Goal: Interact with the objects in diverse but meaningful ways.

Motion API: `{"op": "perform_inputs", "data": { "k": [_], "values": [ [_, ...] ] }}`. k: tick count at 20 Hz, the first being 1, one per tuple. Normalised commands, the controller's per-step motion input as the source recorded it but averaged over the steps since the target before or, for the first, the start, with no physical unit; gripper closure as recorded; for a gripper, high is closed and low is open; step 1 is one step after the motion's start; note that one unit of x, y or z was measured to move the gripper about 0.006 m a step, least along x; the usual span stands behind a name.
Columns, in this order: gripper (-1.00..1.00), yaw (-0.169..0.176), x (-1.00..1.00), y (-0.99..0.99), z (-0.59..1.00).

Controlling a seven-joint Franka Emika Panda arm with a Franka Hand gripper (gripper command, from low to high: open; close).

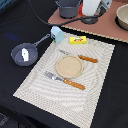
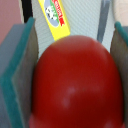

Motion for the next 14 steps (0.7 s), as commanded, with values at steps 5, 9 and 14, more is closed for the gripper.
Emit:
{"op": "perform_inputs", "data": {
  "k": [5,9,14],
  "values": [
    [1.00,0.058,-0.70,0.12,-0.58],
    [1.00,0.029,-0.83,0.23,-0.19],
    [1.00,0.000,-1.00,0.39,0.45]
  ]
}}
